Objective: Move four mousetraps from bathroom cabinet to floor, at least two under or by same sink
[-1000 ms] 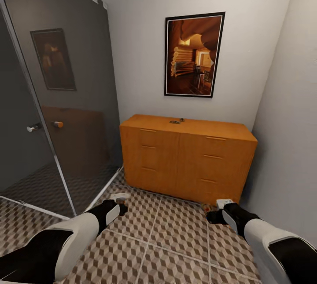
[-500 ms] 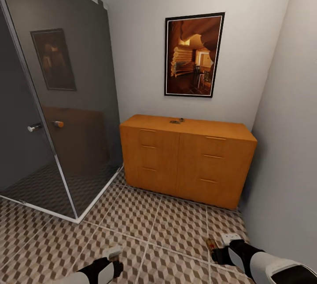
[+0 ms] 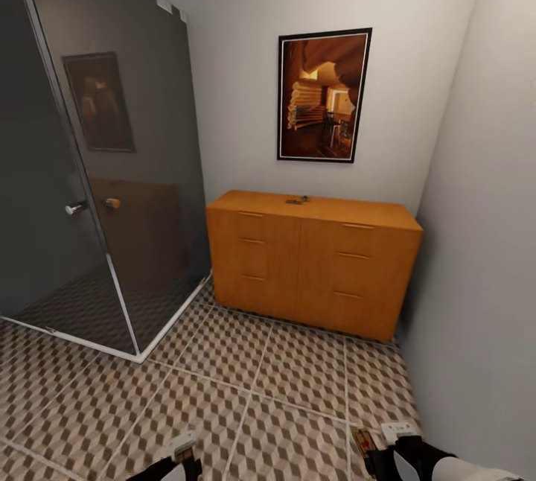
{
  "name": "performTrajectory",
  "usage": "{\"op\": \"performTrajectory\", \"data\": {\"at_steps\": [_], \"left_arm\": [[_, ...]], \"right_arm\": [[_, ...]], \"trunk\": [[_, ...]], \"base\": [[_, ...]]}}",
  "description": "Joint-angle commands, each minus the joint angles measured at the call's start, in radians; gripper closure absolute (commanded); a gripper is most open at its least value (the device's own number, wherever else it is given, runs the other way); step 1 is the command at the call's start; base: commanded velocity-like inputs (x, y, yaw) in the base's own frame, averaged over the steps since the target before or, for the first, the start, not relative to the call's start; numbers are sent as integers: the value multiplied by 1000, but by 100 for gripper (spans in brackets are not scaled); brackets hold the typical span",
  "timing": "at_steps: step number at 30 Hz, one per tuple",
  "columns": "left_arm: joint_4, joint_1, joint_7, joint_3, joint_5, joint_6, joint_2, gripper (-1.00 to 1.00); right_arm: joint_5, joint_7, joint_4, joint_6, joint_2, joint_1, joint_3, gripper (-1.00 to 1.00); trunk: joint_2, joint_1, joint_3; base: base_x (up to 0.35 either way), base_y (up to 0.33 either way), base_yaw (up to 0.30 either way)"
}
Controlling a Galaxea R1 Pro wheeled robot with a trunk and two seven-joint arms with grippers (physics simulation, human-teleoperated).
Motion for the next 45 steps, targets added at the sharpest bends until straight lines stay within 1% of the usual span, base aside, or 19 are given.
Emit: {"op": "performTrajectory", "data": {"at_steps": [1,4,7,9,15,19,21,23,25,36,40,45], "left_arm": [[0,2,6,-5,3,1,0,100],[1,8,6,-5,3,-2,0,100],[1,18,6,-5,3,-4,-1,100],[1,28,7,-5,3,-4,0,100],[1,35,6,-5,3,-5,14,100],[1,35,6,-5,3,-5,13,100],[1,35,6,-5,2,-5,12,100],[1,35,6,-5,2,-3,10,100],[1,35,6,-5,2,-3,10,100],[1,35,6,-5,2,-4,8,100],[1,35,6,-5,2,-6,7,100],[1,35,6,-5,2,-12,8,100]], "right_arm": [[-13,5,2,2,1,-1,9,100],[-13,7,2,5,2,2,9,100],[-13,5,2,3,5,17,9,100],[-12,3,2,1,7,41,10,100],[-10,6,2,-1,5,67,10,100],[-8,8,2,0,8,69,10,100],[0,8,2,0,9,70,10,100],[16,9,2,0,10,70,10,100],[21,9,2,0,11,70,10,100],[31,12,2,0,12,71,11,100],[60,15,2,0,14,72,12,100],[74,17,2,0,13,72,11,100]], "trunk": [[-1,-1,-1],[-1,-1,-1],[-1,-1,-1],[-1,-1,-1],[-1,-1,-1],[-1,-1,-1],[-1,-1,-1],[-1,-1,-1],[-1,-1,-1],[-1,-1,-1],[-1,-1,-1],[-1,-1,-1]], "base": [[-335,0,0],[-336,0,0],[-337,0,0],[-341,0,0],[-256,0,86],[-53,0,249],[-16,0,278],[-7,0,285],[-3,0,288],[-1,0,289],[0,0,290],[0,0,266]]}}
